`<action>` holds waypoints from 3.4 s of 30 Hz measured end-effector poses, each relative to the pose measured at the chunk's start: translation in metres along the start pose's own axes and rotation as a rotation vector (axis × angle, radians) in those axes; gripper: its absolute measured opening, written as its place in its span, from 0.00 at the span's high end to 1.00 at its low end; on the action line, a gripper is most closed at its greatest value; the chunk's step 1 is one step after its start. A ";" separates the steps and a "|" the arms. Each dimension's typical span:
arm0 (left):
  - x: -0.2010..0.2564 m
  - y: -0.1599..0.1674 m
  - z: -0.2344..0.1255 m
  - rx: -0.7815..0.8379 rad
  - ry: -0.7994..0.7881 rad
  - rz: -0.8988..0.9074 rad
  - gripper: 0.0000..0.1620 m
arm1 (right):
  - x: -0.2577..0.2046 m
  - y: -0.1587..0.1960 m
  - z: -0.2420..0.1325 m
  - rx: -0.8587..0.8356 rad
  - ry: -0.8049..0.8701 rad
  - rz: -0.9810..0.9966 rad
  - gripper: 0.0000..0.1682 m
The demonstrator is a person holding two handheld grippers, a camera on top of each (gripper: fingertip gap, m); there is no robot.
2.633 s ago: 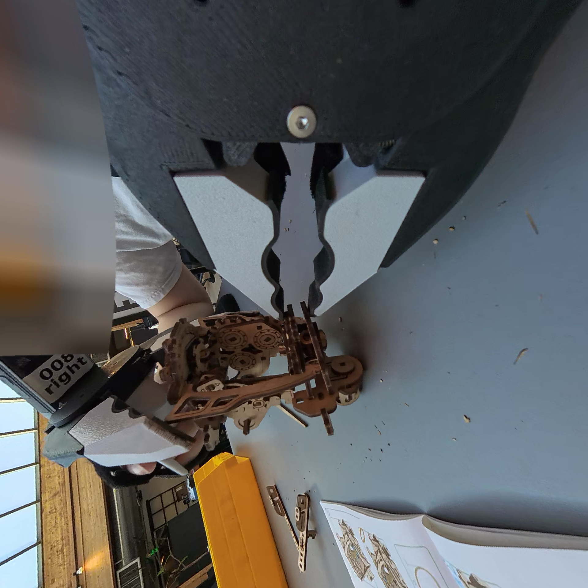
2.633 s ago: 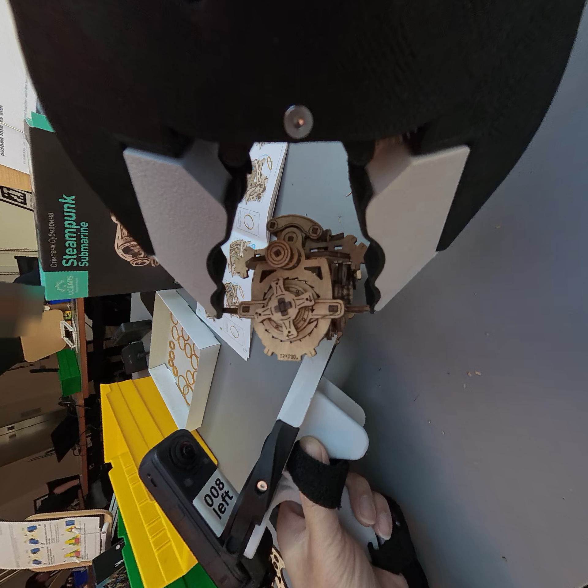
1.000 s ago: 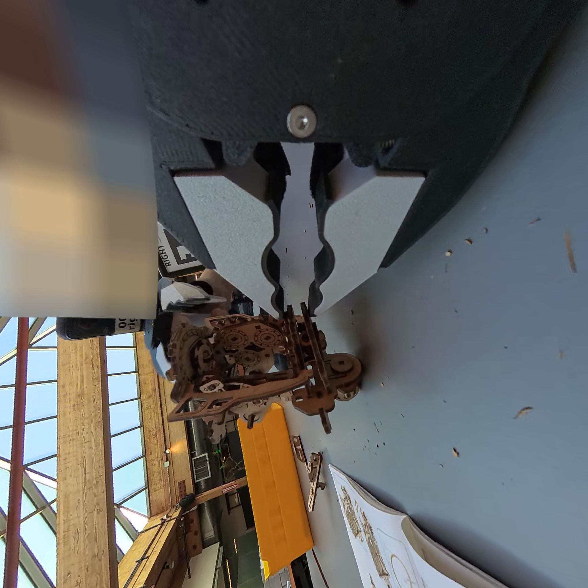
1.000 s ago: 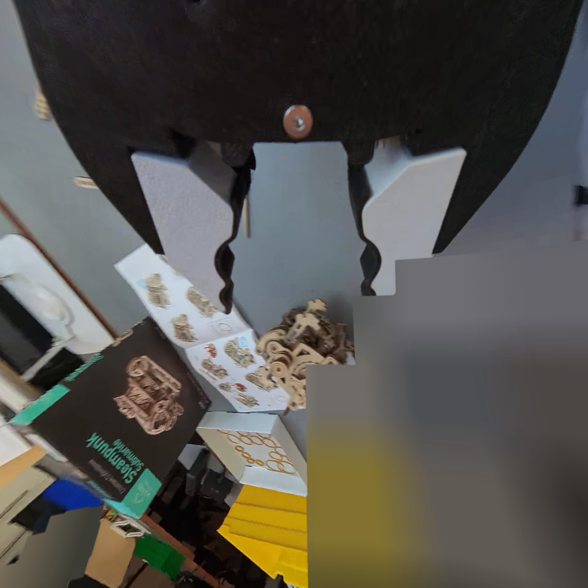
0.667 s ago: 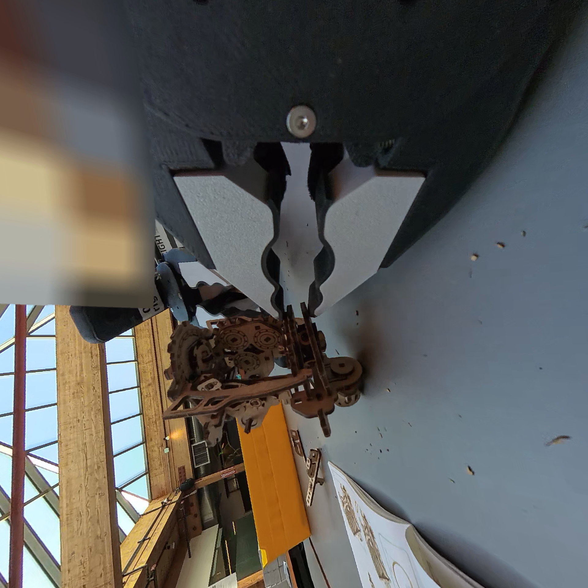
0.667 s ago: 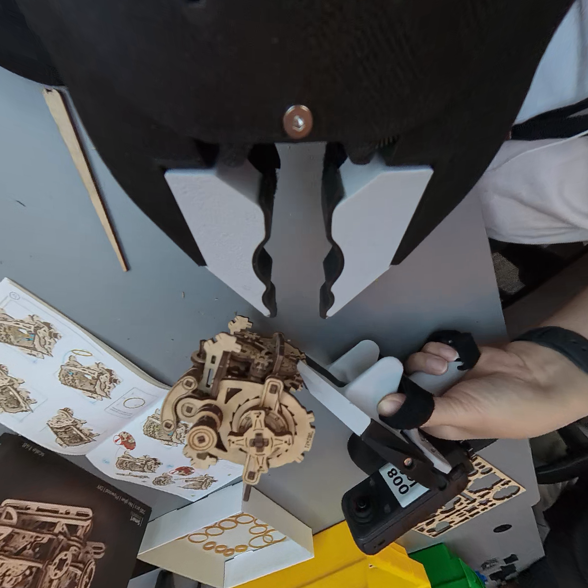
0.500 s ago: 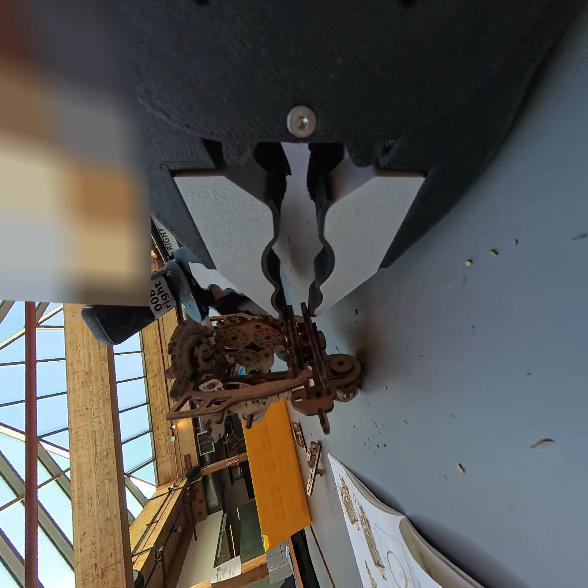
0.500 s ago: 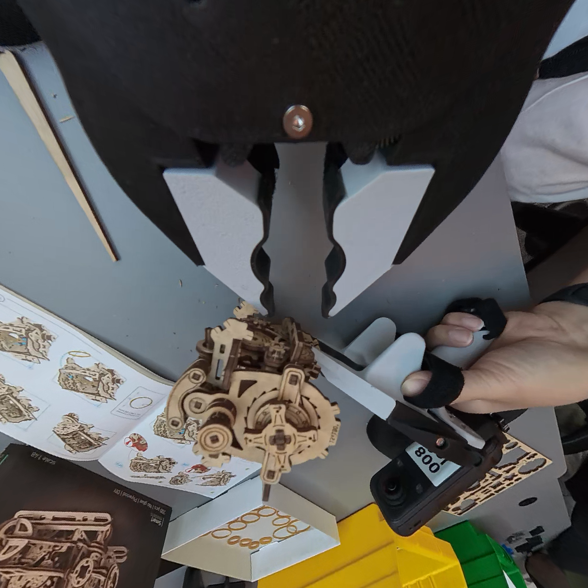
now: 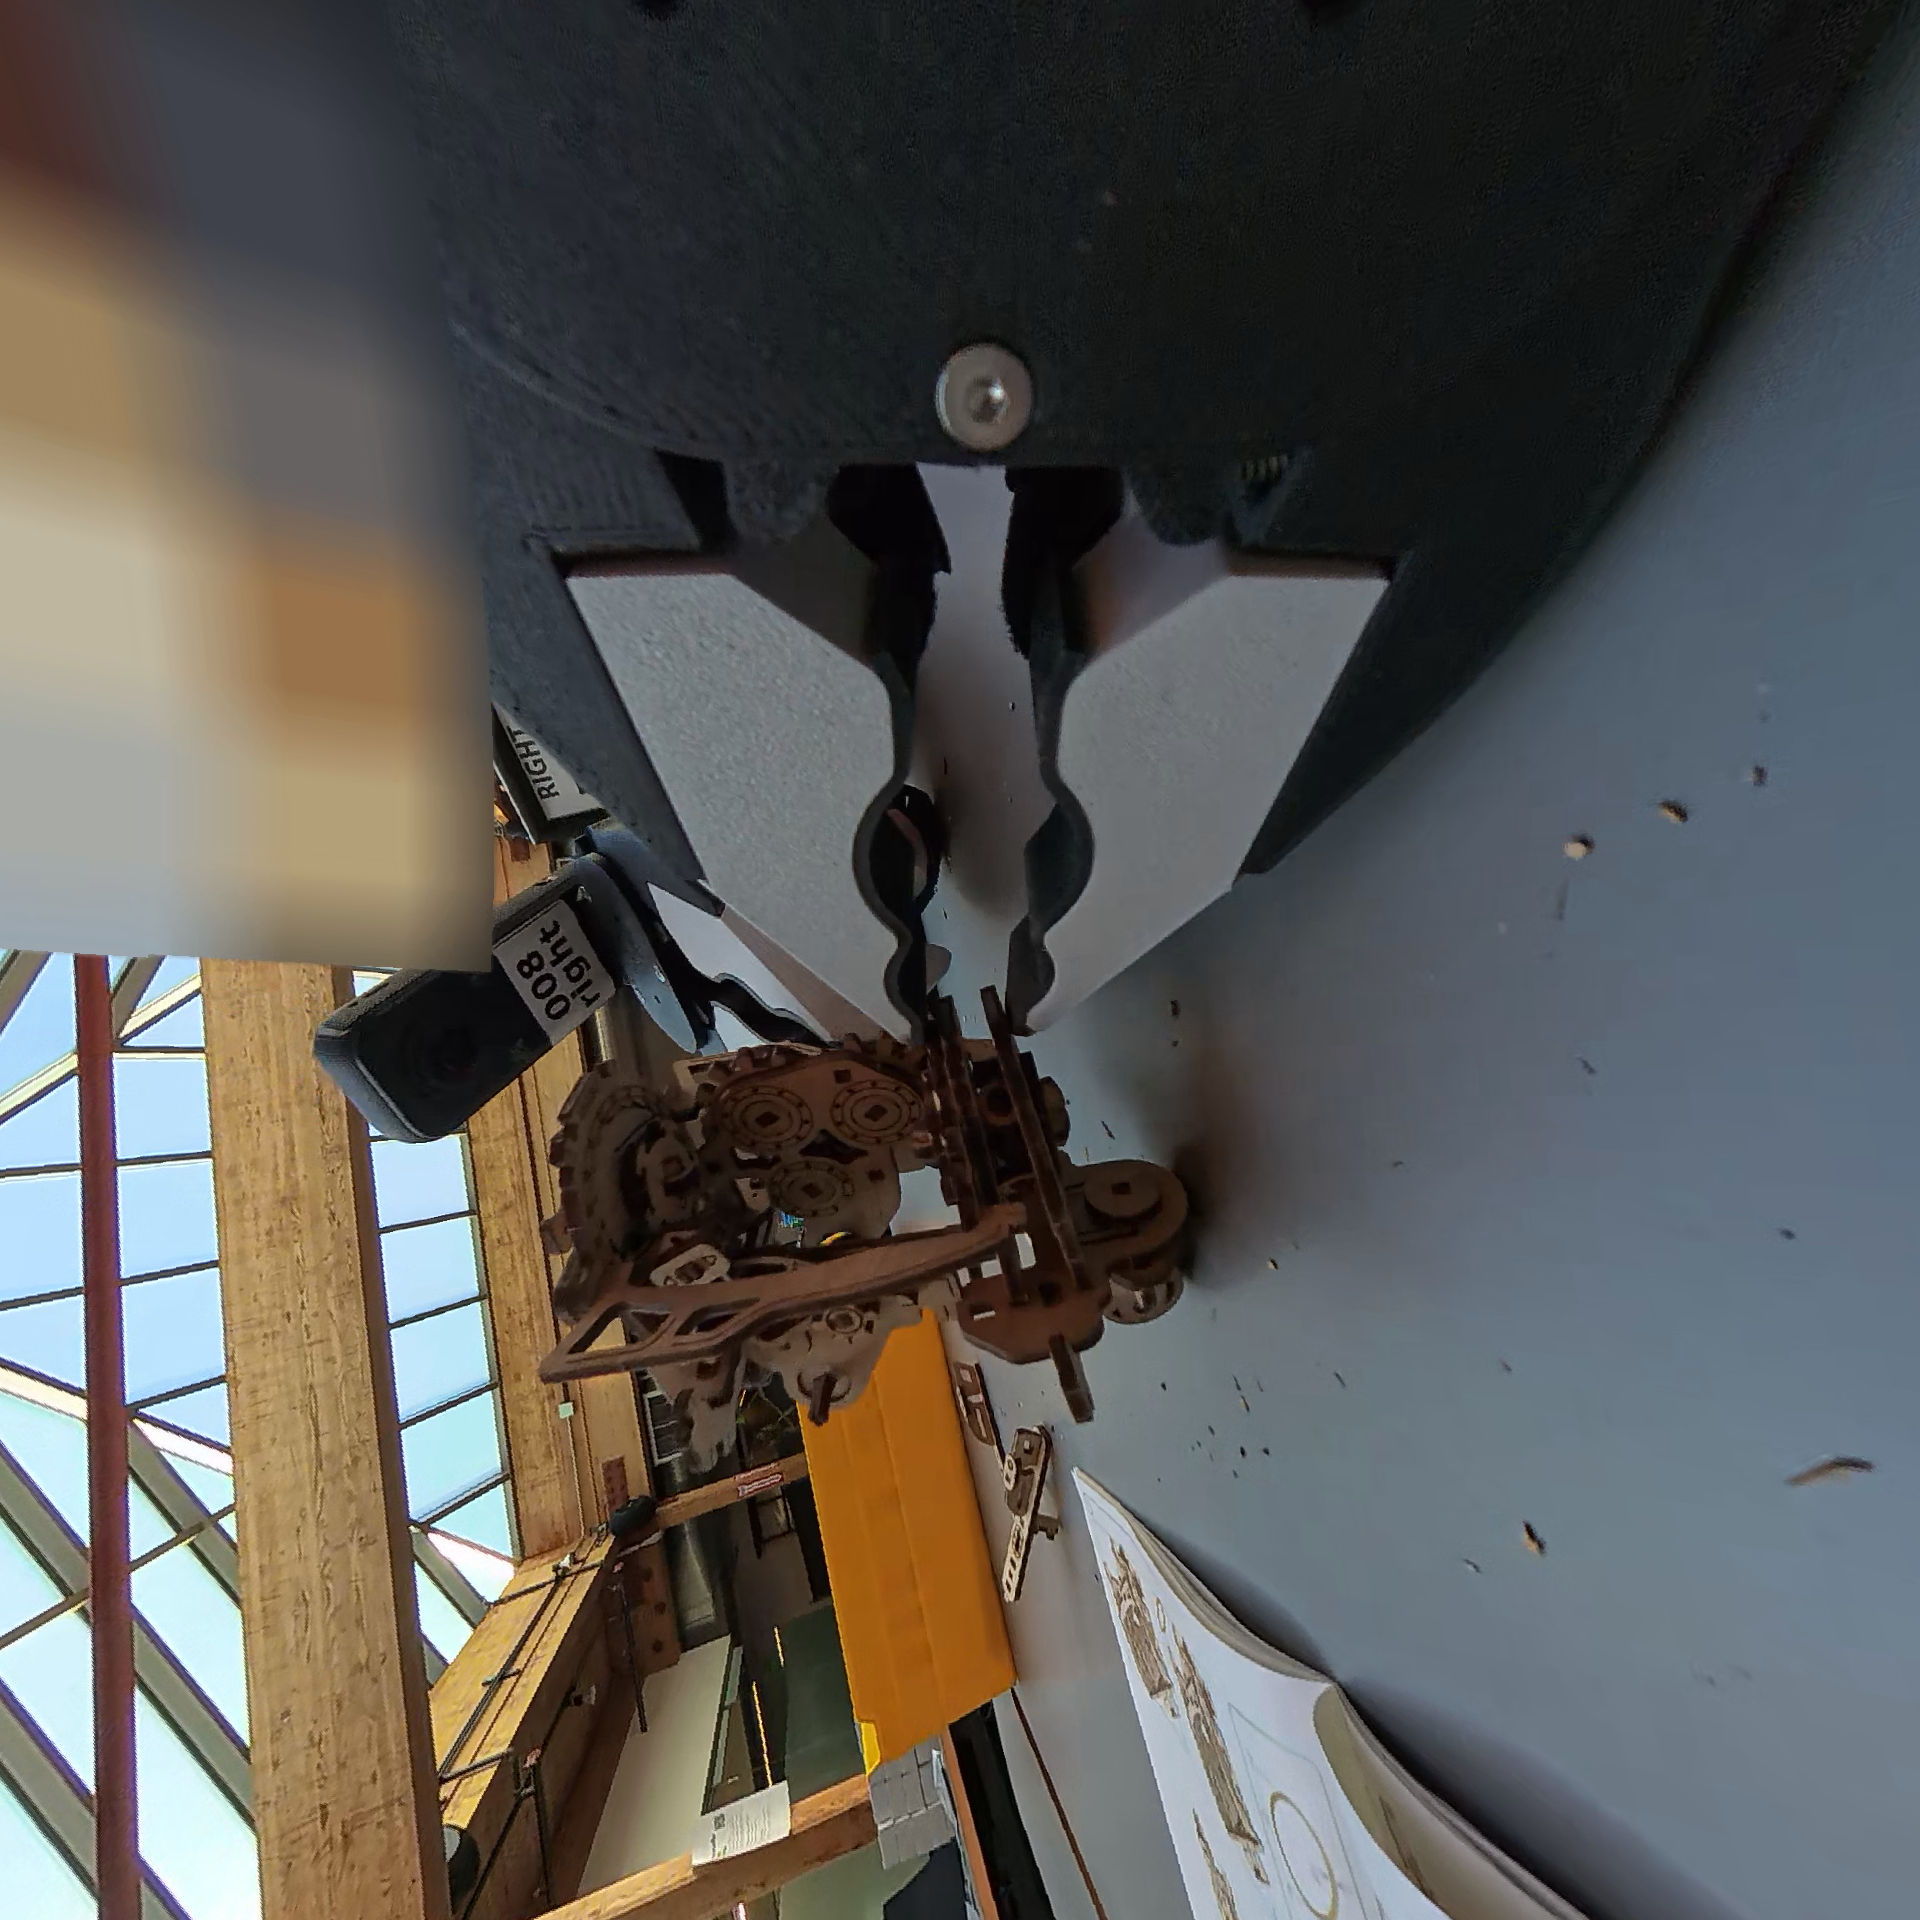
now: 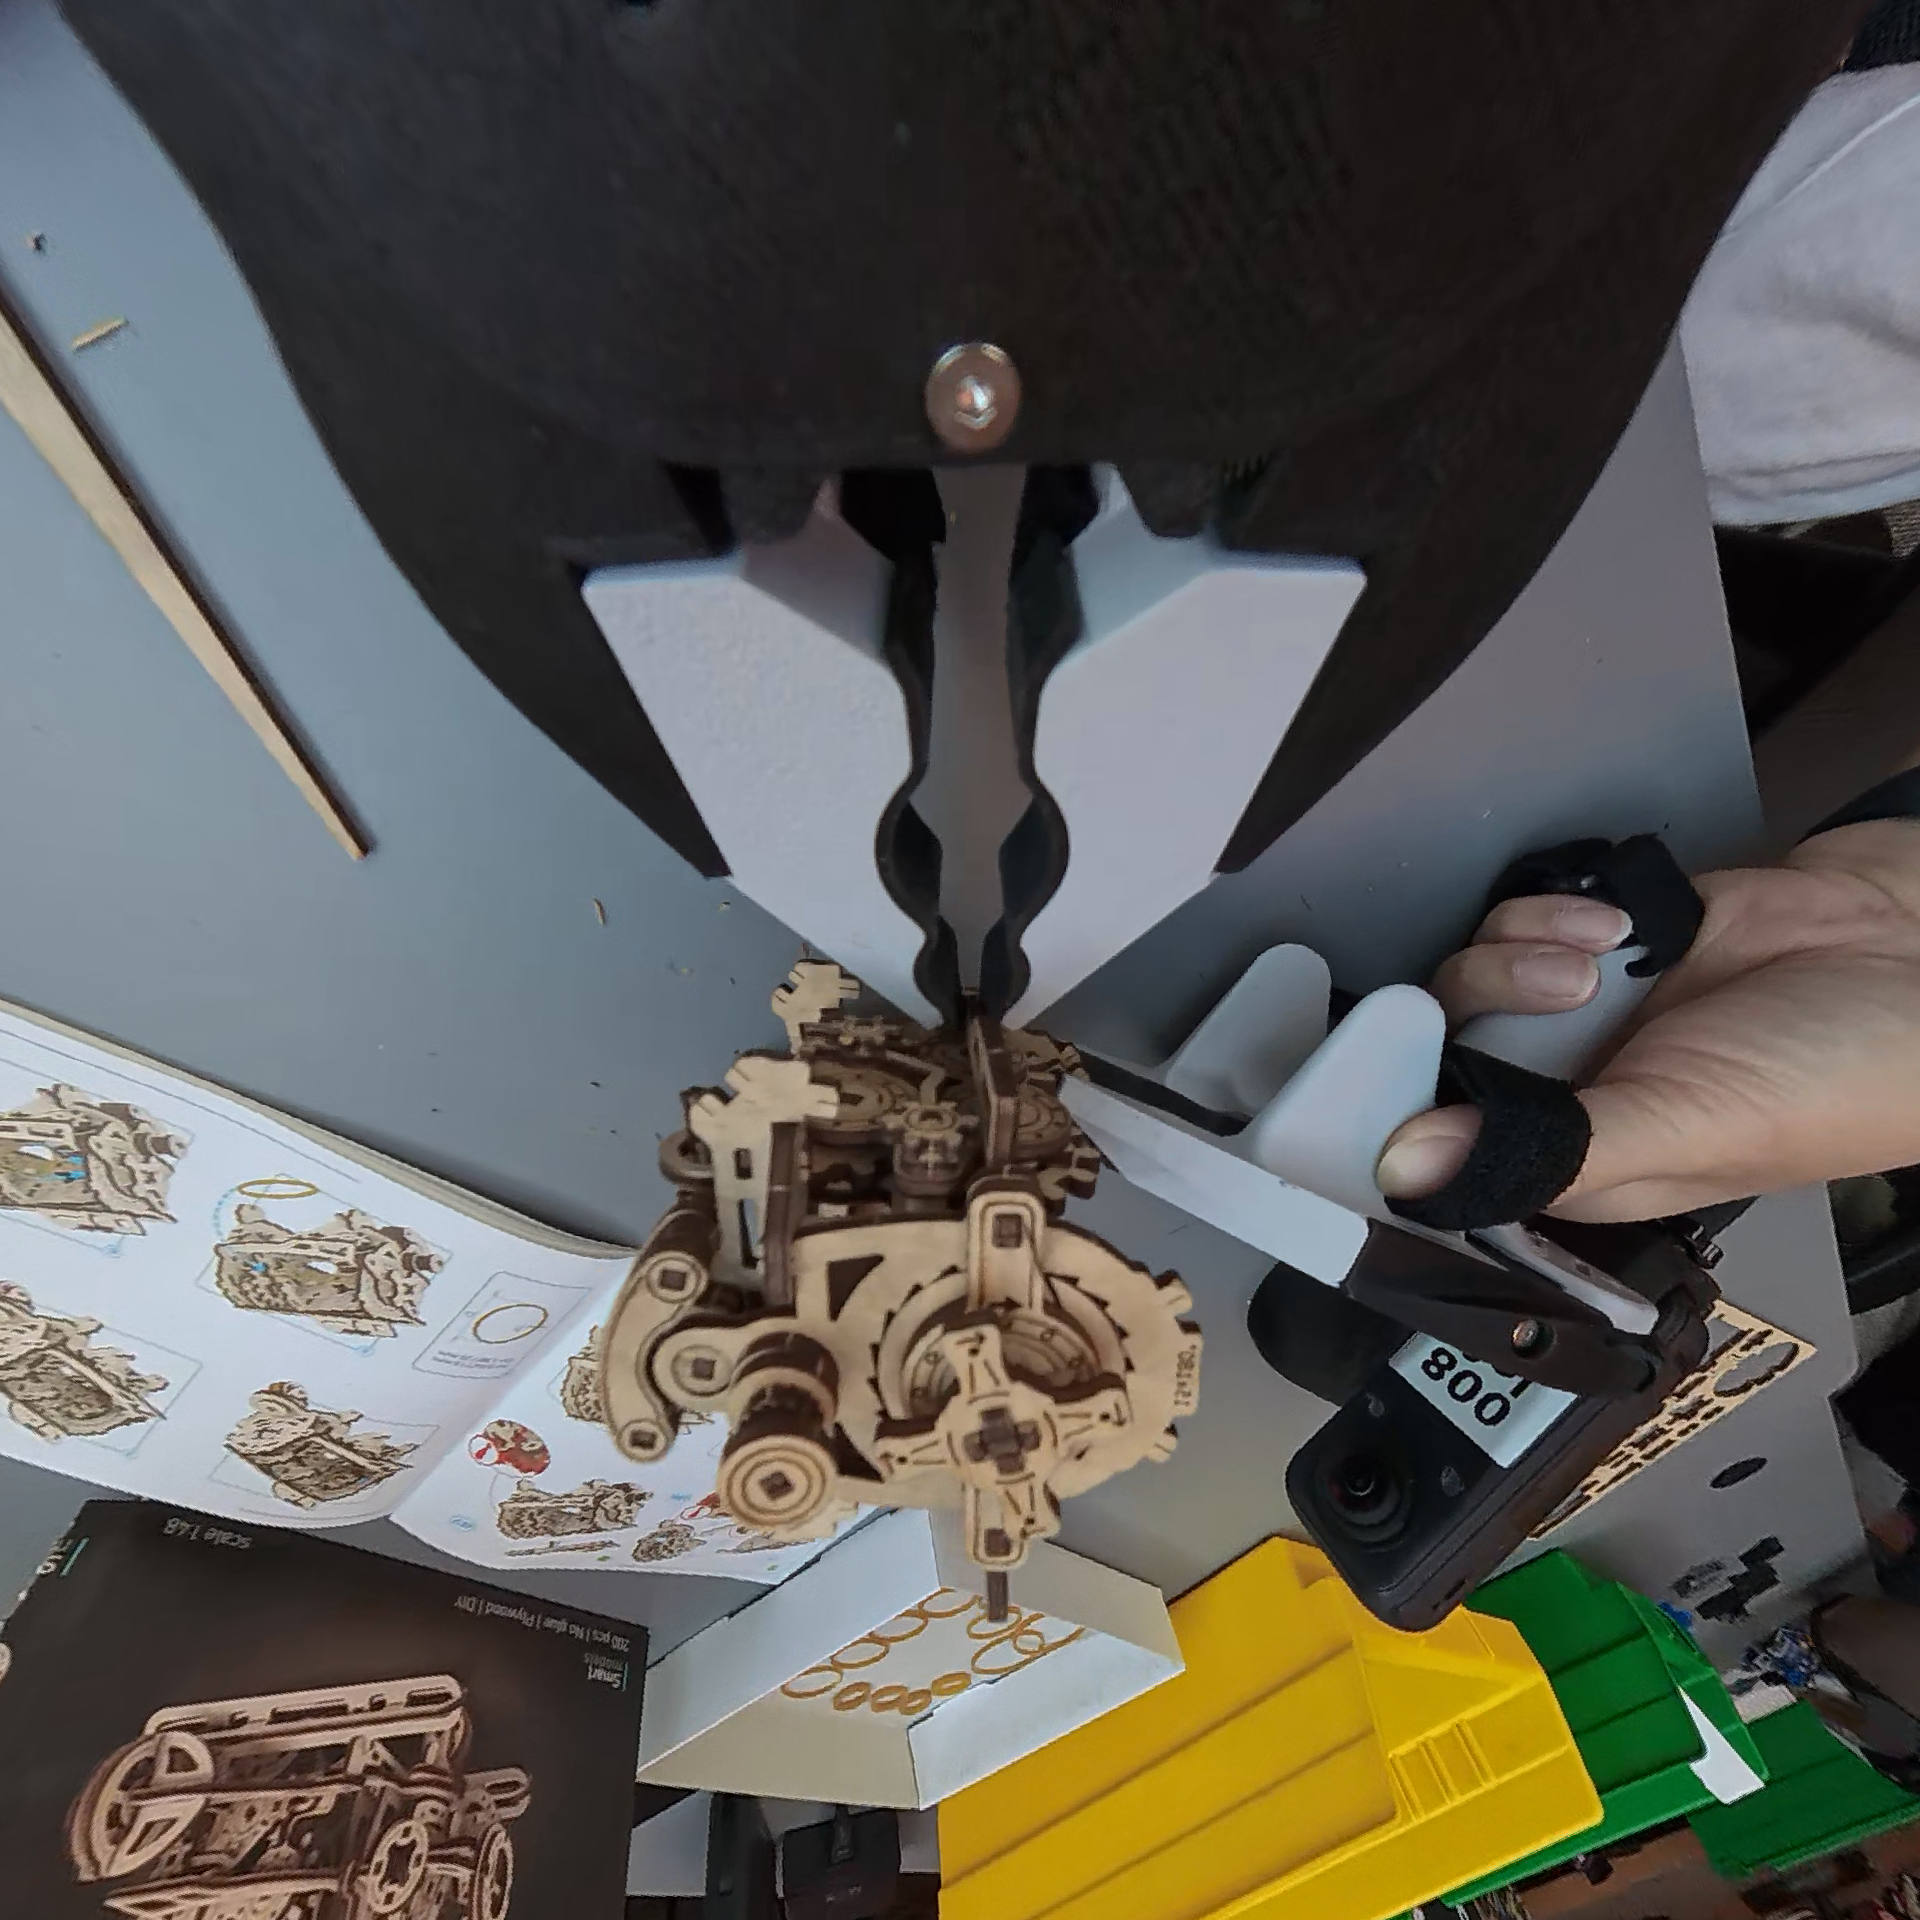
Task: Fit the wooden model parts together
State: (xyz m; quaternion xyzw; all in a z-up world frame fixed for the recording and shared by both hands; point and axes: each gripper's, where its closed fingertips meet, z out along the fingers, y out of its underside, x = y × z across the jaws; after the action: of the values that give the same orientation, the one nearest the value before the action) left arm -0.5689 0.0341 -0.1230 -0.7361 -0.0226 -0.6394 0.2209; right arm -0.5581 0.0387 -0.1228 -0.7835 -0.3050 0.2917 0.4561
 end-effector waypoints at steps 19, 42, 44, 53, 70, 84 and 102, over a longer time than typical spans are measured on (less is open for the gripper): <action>0.009 0.002 -0.002 0.006 0.061 0.007 0.82 | 0.001 0.001 0.004 -0.038 -0.033 0.047 0.99; -0.011 0.005 -0.018 0.019 -0.240 0.261 0.87 | 0.004 0.001 0.014 -0.061 -0.025 0.030 0.99; -0.015 0.007 -0.015 -0.010 -0.304 0.333 0.87 | 0.005 0.000 0.014 -0.062 -0.020 0.027 0.99; -0.014 -0.001 -0.002 0.015 -0.285 0.307 0.84 | 0.007 -0.003 0.017 -0.073 -0.018 0.031 0.99; -0.005 -0.033 0.001 0.095 -0.083 0.120 0.76 | 0.009 -0.005 0.020 -0.076 -0.010 0.022 0.99; -0.013 -0.030 0.011 0.029 -0.095 0.079 0.85 | 0.013 -0.003 0.022 -0.091 -0.003 -0.008 0.99; -0.010 -0.029 0.008 0.030 -0.044 0.039 0.87 | 0.013 -0.004 0.026 -0.109 0.034 -0.111 0.99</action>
State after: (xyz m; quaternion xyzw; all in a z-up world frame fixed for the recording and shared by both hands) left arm -0.5727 0.0658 -0.1248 -0.7468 -0.0228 -0.6183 0.2437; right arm -0.5692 0.0637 -0.1322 -0.7939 -0.3554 0.2356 0.4334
